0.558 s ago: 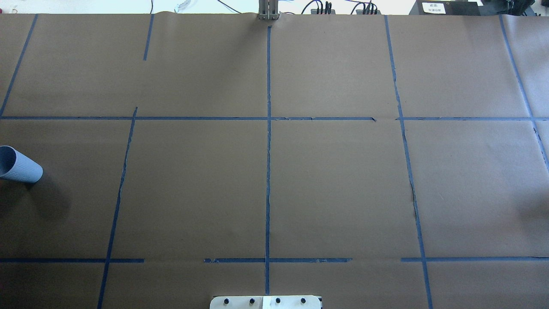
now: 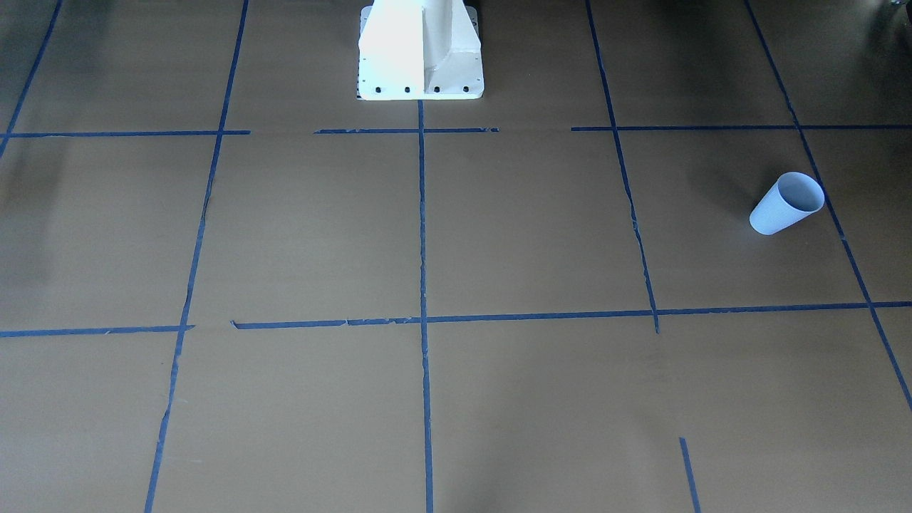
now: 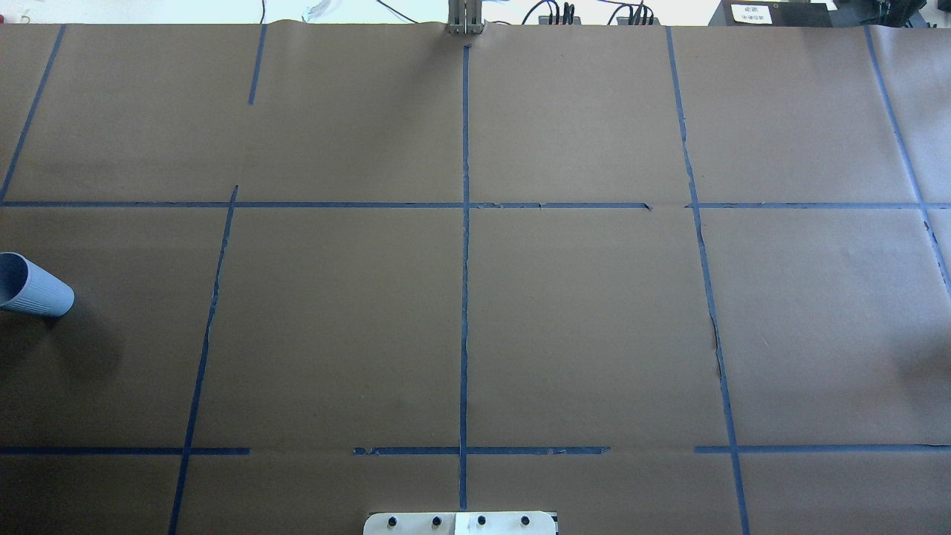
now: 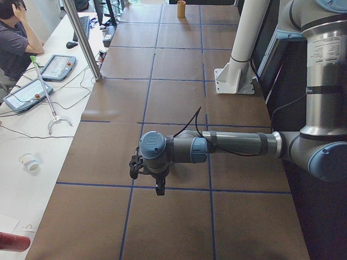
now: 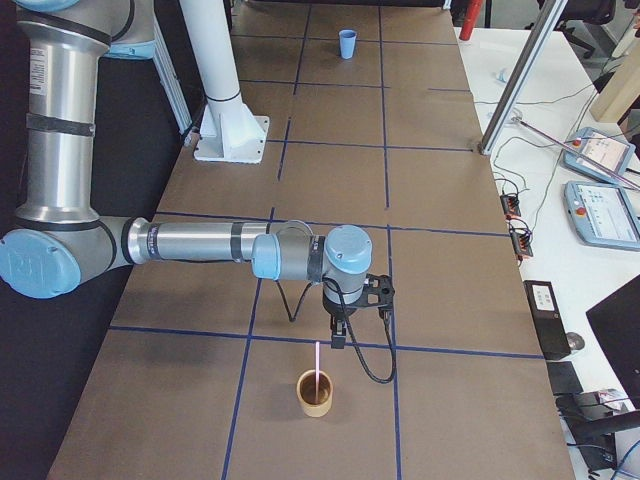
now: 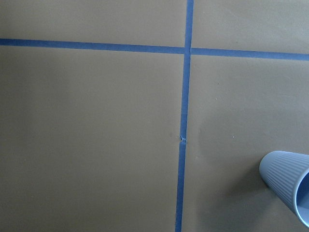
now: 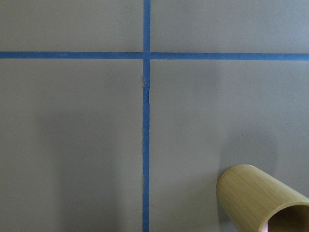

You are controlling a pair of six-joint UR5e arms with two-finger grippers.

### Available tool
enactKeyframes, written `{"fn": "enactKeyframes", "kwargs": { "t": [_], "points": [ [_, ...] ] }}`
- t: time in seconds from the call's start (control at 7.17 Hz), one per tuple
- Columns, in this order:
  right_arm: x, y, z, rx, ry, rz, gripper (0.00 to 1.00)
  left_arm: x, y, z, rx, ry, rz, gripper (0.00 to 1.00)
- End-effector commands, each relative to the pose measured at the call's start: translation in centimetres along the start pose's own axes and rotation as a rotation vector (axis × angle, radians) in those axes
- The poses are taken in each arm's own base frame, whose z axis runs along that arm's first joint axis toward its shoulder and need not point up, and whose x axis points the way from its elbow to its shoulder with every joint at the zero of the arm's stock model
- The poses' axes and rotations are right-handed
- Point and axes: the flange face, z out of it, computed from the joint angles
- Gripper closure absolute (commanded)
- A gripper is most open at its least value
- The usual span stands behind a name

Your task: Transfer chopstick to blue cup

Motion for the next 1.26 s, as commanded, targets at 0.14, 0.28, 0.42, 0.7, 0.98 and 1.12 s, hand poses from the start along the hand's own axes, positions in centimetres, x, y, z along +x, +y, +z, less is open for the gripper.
{"fn": "enactKeyframes", "kwargs": {
  "t": [0.14, 0.28, 0.42, 0.7, 0.98, 1.12],
  "points": [
    [-0.2, -0.1, -0.2, 0.004, 0.000, -0.003, 0.00, 0.7, -0.2, -0.6, 0.014, 0.016, 0.010, 0.00],
    [-0.2, -0.1, -0.2, 0.004, 0.001, -0.003, 0.00, 2.0, -0.5, -1.1, 0.025, 0.075, -0.013, 0.00],
    [-0.6, -0.2, -0.7, 0.016, 0.000, -0.013, 0.00, 3.3, -0.5, -1.2, 0.053, 0.108, 0.018, 0.00],
    [-0.6, -0.2, -0.7, 0.016, 0.000, -0.013, 0.00, 6.1, 0.8, 2.4, 0.059, 0.110, 0.023, 0.00],
    [-0.8, -0.4, -0.9, 0.019, 0.000, -0.018, 0.00, 7.3, 2.5, 5.7, 0.084, 0.098, 0.019, 0.00],
    [-0.7, -0.4, -0.8, 0.018, 0.000, -0.017, 0.00, 8.7, 2.6, 6.8, 0.084, 0.108, 0.004, 0.00]
  ]
}}
